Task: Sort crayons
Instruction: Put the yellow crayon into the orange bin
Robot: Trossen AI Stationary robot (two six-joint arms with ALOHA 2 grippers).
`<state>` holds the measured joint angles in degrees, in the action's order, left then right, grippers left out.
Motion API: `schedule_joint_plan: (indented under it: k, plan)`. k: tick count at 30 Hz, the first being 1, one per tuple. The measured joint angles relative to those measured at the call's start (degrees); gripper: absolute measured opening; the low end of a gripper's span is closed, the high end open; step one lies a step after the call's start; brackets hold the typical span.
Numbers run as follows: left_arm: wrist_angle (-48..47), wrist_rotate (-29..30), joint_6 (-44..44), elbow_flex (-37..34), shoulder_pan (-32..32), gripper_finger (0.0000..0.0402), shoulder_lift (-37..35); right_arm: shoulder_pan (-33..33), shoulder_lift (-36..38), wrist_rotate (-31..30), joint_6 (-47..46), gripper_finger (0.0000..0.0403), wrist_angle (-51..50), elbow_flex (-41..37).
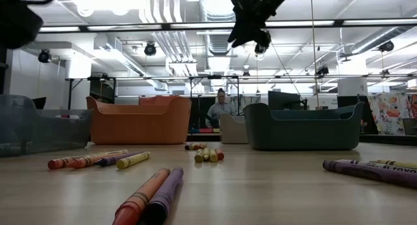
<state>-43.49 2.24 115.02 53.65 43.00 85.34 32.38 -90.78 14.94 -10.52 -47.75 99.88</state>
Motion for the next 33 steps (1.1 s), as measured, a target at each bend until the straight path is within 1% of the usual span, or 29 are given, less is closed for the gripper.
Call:
schedule_joint_plan:
  k: [10, 17, 23, 33]
  plan:
    - [0.0, 0.13, -0.31, -0.03, -1.84, 0.0142, 9.62, -1.69, 0.0, -0.08, -0.03, 0.0092, 0.01, 0.0]
    - [0.45, 0.11, -0.03, -0.04, -2.03, 0.0137, 12.13, -2.13, -0.02, -0.09, -0.42, 0.009, 0.02, 0.0]
    - [0.02, 0.04, 0.96, 0.02, -2.03, 0.0107, 12.57, -2.16, -0.02, -0.07, -0.15, 0.0087, 0.02, 0.0]
    - [-1.06, -0.3, 1.03, 0.02, -2.03, 0.0031, 12.53, -2.16, -0.04, -0.07, 0.37, 0.0089, 0.0, 0.0]
